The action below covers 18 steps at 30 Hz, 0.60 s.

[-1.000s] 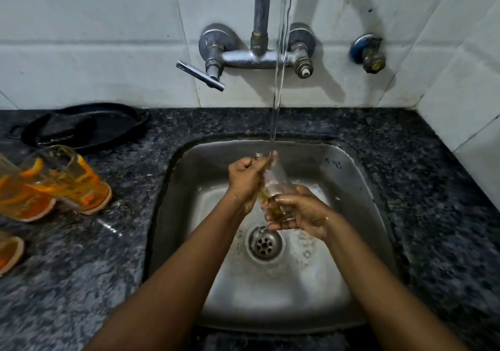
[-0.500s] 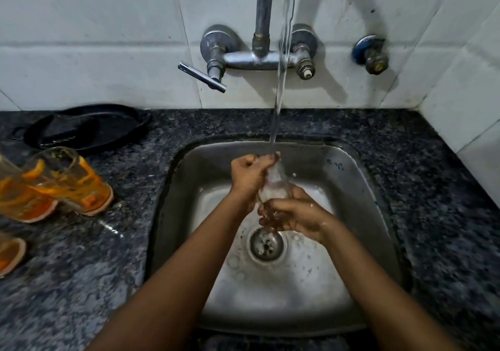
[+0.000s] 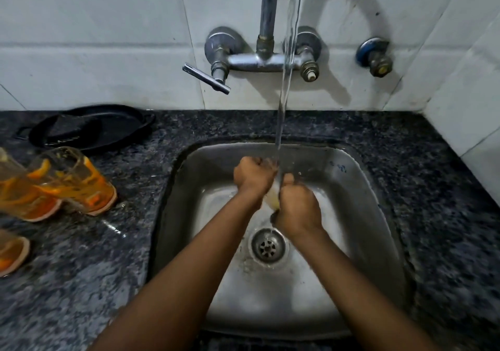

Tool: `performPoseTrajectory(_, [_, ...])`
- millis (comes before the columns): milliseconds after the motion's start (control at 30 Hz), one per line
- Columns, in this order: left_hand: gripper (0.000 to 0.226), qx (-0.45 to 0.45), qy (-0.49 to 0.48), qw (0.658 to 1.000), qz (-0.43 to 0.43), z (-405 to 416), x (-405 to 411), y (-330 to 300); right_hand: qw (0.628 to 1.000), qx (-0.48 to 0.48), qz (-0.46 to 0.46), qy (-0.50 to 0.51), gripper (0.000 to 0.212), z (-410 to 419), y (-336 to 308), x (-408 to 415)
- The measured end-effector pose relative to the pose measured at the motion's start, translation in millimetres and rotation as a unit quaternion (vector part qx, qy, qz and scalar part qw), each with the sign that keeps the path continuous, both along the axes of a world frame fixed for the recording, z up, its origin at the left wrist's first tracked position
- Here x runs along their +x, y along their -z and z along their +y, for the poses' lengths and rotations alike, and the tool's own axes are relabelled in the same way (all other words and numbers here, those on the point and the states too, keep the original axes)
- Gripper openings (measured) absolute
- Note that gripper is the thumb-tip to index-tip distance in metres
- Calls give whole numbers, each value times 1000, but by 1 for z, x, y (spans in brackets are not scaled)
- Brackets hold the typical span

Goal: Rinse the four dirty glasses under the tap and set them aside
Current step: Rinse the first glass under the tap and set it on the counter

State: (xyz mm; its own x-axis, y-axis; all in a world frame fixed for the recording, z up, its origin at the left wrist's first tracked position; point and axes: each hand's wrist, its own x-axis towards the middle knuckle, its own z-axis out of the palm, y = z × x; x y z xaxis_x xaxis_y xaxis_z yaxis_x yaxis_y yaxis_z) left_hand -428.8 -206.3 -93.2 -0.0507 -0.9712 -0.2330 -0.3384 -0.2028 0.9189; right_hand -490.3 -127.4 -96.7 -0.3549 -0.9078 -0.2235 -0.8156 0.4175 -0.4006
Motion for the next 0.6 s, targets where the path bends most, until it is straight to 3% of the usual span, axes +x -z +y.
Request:
performPoseTrajectory(33, [37,-20,-11,999,-35,1,-2,-3,996,-28,84,-5,63,0,0,7])
performPoseTrajectory(67, [42,-46,-13,997,-56,1,-2,-5,996,-31,83,-8,66,1,0,8])
performPoseTrajectory(100, [42,-59,-4,997,-51,0,0,-4,1000,-21,-9,-3,65,1,-2,3])
performPoseTrajectory(133, [40,-52,10,999,-1,-2,3,-1,981,-11,-194,26,57,2,-6,-4])
performPoseTrajectory(167, [38,-33,26,996,77,0,9,0,916,16,-397,48,42,3,-10,-13])
performPoseTrajectory(200, [37,-8,49,987,151,2,13,-1,846,45,-529,54,29,5,-10,-22])
performPoseTrajectory(233, [38,4,80,978,194,4,16,-3,814,48,-577,50,27,7,-8,-29])
performPoseTrajectory(300, [44,-11,168,971,167,3,20,-15,872,12,-489,8,44,3,-6,-36])
performPoseTrajectory(367, [49,-32,280,955,89,-2,22,-28,950,-35,-310,-11,66,-5,-4,-35])
performPoseTrajectory(433, [50,-37,421,906,16,-5,26,-38,960,-99,-262,4,75,-14,-2,-39])
performPoseTrajectory(500, [67,-82,571,805,-140,-9,29,-37,960,-164,-227,-26,60,-20,-10,-43])
performPoseTrajectory(533, [78,-131,612,731,-271,-12,31,-34,973,-166,-142,-73,60,-22,-16,-43])
performPoseTrajectory(600, [76,-291,566,585,-503,-16,35,-21,974,-138,25,-176,69,-25,-19,-45])
